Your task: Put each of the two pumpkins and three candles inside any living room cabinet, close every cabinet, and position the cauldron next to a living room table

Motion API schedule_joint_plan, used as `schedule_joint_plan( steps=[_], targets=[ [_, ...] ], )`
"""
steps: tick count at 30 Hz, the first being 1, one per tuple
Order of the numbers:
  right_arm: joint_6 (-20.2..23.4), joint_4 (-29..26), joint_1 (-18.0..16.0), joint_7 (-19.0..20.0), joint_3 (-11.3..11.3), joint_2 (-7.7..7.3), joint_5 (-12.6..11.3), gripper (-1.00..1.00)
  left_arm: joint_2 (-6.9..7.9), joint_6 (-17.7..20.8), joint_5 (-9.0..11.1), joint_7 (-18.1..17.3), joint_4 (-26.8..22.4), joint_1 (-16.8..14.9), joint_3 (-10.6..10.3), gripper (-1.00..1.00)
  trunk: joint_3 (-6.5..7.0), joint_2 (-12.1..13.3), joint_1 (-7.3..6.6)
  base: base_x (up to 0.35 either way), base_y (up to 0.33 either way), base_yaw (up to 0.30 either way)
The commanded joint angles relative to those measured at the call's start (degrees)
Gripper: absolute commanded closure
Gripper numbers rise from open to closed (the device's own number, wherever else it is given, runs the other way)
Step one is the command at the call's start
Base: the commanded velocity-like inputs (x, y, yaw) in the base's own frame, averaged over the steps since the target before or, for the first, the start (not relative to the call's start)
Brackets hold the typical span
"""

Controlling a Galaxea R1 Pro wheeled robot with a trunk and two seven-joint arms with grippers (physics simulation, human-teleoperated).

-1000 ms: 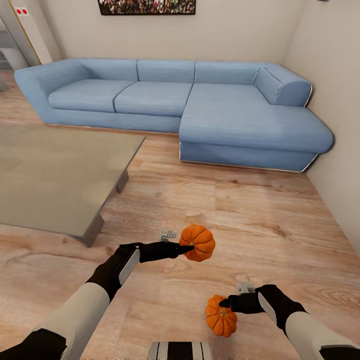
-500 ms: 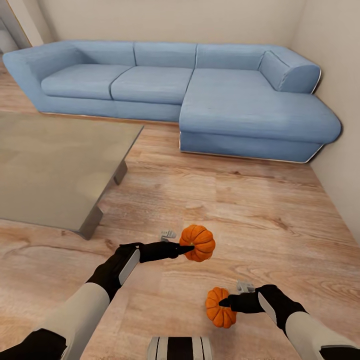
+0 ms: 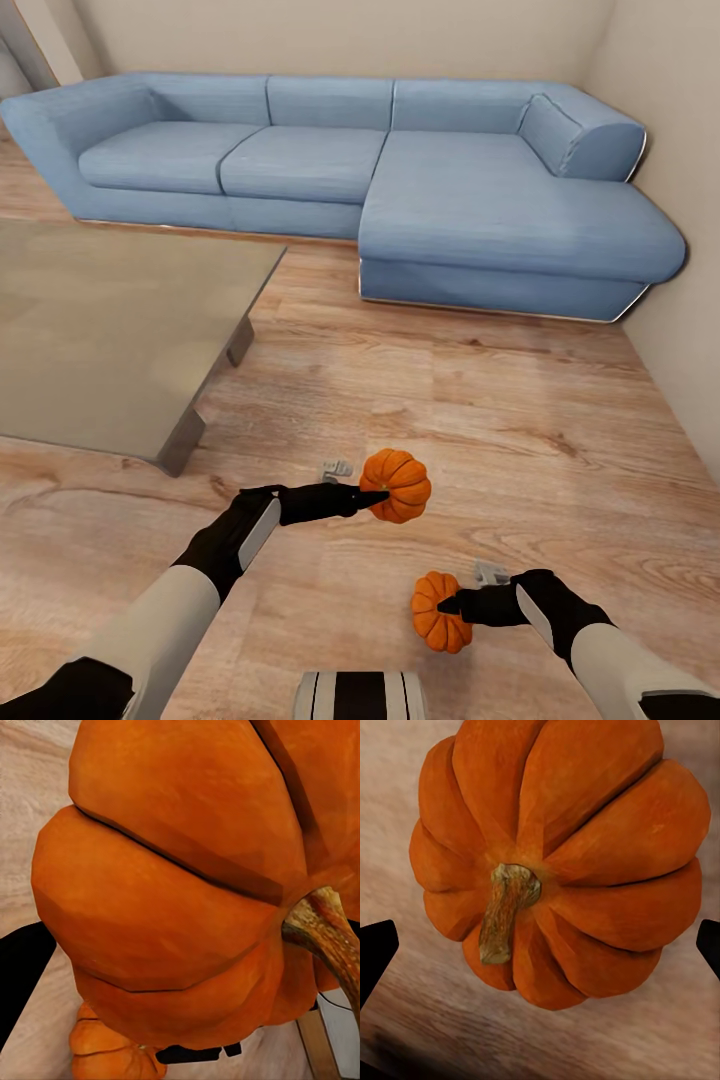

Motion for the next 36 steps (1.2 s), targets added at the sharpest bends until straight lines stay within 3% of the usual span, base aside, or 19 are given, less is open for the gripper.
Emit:
schedule_joint_plan(
  steps=[1,26,36],
  targets=[
    [0.3,-0.1,0.0,0.0,0.3,-0.05,-0.4,-1.00,0.02,0.5,0.5,0.1,0.0,0.0,-0.1,1.00,-0.04,0.0,-0.01,0.000,0.000,0.000],
    [-1.2,0.0,0.0,0.0,0.3,-0.05,-0.4,-1.00,-0.02,0.6,0.4,0.0,0.0,0.0,-0.2,1.00,-0.04,0.0,-0.01,0.037,0.000,0.000],
    [-1.9,0.0,0.0,-0.1,0.3,-0.05,-0.3,-1.00,0.02,0.7,0.4,0.0,0.0,0.0,-0.3,1.00,-2.25,-0.1,0.25,0.000,0.000,0.000]
  ],
)
